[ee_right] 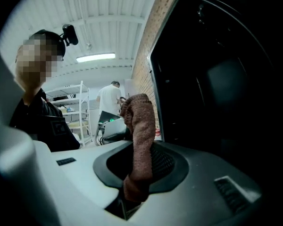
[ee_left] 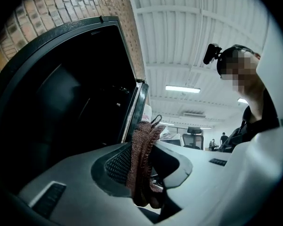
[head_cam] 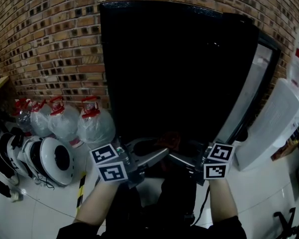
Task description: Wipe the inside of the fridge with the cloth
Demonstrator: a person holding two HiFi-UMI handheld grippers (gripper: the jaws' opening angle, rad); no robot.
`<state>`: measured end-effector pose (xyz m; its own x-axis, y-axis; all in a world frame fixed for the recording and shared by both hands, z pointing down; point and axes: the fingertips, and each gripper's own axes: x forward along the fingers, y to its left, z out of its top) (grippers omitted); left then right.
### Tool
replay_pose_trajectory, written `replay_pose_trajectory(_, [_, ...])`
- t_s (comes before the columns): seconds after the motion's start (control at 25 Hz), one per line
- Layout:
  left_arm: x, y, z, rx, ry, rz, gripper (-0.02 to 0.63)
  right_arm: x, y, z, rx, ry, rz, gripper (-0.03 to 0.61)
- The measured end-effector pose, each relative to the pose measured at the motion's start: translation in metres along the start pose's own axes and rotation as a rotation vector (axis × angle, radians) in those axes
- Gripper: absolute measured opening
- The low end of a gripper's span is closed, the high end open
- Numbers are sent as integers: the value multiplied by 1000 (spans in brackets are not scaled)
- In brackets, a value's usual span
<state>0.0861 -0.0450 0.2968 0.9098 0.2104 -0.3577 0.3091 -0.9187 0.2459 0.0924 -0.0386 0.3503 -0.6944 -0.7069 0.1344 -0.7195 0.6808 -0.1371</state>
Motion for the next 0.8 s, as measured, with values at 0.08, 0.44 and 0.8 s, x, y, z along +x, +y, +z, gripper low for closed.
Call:
replay_pose_trajectory(0.08, [-2, 2, -2, -2, 7, -3, 120, 2, 1, -1, -42, 27, -17, 75])
replay_pose_trajectory(0.44, [-13, 0, -11, 15, 32, -66, 168, 0, -2, -4, 19, 15, -11, 75])
replay_pose_trajectory(0.8, [-13, -5, -18, 27, 55, -111, 166, 2, 2, 0, 50, -21, 19, 75])
